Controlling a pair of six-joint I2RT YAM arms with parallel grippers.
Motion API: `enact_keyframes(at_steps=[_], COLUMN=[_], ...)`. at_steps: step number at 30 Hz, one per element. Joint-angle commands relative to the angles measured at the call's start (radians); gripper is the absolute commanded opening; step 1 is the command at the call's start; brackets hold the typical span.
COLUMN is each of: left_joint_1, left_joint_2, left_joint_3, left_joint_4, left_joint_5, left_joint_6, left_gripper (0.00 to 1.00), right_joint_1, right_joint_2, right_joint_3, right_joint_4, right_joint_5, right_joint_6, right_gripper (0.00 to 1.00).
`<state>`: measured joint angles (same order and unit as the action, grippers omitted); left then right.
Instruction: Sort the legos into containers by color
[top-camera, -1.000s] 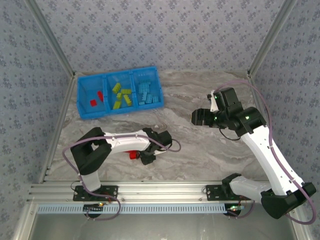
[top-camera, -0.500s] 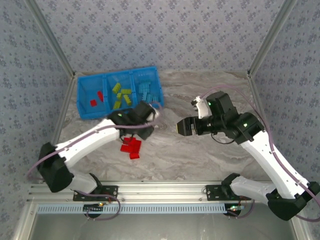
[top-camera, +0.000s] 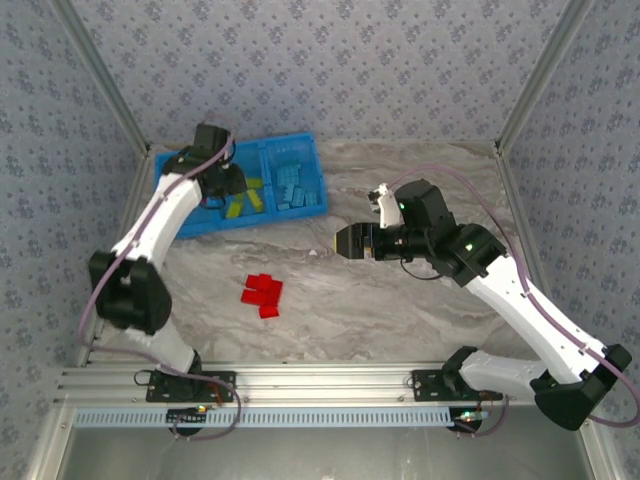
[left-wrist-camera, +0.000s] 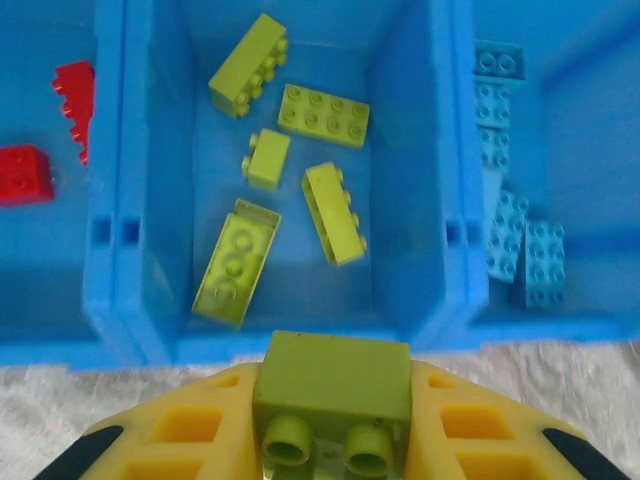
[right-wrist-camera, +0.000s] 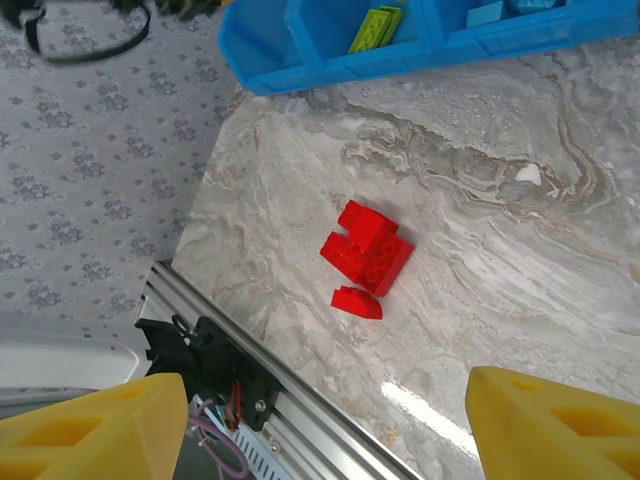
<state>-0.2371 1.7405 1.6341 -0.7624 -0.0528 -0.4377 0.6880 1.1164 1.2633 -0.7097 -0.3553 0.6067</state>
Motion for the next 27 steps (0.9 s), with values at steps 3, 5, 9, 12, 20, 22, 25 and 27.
enact_keyframes(at_steps=[3, 5, 9, 12, 20, 22, 25, 27], left_joint_1=[0.022, 0.022, 0.019, -0.012, -0.290, -0.391, -0.524, -0.581], left_joint_2=[0.165, 0.180, 0.117, -0.019, -0.584, -0.679, -0.778, -0.797], left_joint_3=[0.211, 0.257, 0.252, 0.140, -0.385, -0.500, -0.676, -0.768], left_joint_4=[-0.107, -0.119, -0.135, -0.137, -0.245, -0.280, -0.232, -0.166], left_joint_5=[0.044, 0.047, 0.054, 0.057, -0.063, -0.070, -0.033, -0.021], left_joint_6=[-0.046, -0.043, -0.047, -0.064, -0.415, -0.535, -0.674, -0.716], left_gripper=[0.45, 0.54, 0.58, 0.58, 0.57, 0.58, 0.59, 0.66], right_joint_1=[0.004, 0.005, 0.003, 0.002, -0.001, -0.002, -0.002, -0.002], right_joint_2=[-0.017, -0.024, -0.025, -0.018, -0.008, -0.004, 0.013, 0.026], right_joint_3=[0.034, 0.030, 0.029, 0.023, -0.041, -0.057, -0.062, -0.058], right_joint_4=[-0.041, -0.048, -0.055, -0.053, -0.033, -0.024, -0.023, -0.023], right_joint_5=[0.039, 0.050, 0.054, 0.056, 0.084, 0.082, 0.076, 0.069], right_joint_6=[0.015, 0.015, 0.015, 0.015, 0.055, 0.062, 0.065, 0.064], right_gripper=[0.76, 0.76, 0.76, 0.76, 0.78, 0.79, 0.79, 0.79])
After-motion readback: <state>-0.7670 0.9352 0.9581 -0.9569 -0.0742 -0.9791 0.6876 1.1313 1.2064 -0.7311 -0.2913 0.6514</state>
